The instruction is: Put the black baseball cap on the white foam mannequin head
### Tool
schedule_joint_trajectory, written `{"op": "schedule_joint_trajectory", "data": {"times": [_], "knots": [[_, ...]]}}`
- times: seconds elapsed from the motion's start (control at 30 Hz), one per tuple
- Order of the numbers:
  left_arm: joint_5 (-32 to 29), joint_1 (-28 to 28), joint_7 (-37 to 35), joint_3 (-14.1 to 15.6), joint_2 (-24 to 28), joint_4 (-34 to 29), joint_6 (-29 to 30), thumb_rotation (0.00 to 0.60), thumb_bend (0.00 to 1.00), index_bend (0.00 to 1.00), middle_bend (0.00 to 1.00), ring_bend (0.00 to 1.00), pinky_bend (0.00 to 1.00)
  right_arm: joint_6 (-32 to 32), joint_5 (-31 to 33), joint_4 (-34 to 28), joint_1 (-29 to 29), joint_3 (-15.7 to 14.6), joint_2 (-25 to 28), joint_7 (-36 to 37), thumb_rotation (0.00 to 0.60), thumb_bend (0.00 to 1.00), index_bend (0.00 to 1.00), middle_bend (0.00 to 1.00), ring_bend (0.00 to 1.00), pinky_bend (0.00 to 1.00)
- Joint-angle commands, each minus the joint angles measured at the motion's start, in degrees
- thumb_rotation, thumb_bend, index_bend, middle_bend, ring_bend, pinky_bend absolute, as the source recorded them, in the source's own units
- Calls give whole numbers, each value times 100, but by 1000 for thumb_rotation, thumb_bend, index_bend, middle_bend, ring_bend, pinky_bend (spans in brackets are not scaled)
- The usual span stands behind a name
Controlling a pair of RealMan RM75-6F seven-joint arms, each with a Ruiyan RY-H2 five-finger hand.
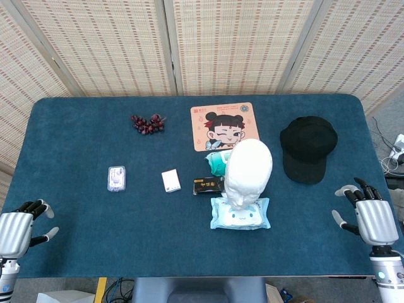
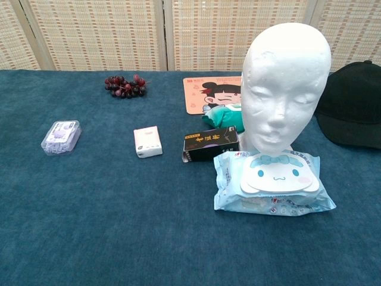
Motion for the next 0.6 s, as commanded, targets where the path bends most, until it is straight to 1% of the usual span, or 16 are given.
{"op": "schedule_joint_trajectory", "data": {"times": [0.03, 0.3, 0.37, 0.5, 0.57, 0.6], "knots": [[-18, 16, -25, -12, 37, -38, 26, 600, 22, 566, 468, 429, 671, 1, -8, -7, 4, -4, 3, 2, 600, 282, 397, 358, 146, 221], [-74, 42, -33, -10, 71, -52, 21, 600, 22, 566, 469, 430, 671, -62, 46, 42, 65, 51, -29, 31, 600, 283, 397, 358, 146, 232], [-74, 52, -31, -8, 72, -79, 35, 600, 22, 566, 469, 430, 671, -56, 69, 89, 82, 86, -57, 55, 600, 283, 397, 360, 154, 261], [-55, 49, 8, 28, 47, -62, -4, 600, 22, 566, 470, 430, 671, 19, 123, 241, 141, 228, -150, 78, 600, 278, 413, 407, 220, 338], [-66, 52, 59, 41, 41, -85, -26, 600, 22, 566, 470, 430, 671, 134, 108, 415, 191, 339, -271, 102, 600, 249, 446, 450, 265, 392], [-65, 54, 75, 42, 37, -95, -23, 600, 22, 566, 470, 430, 671, 173, 86, 525, 221, 376, -331, 102, 600, 218, 469, 481, 294, 424]]}}
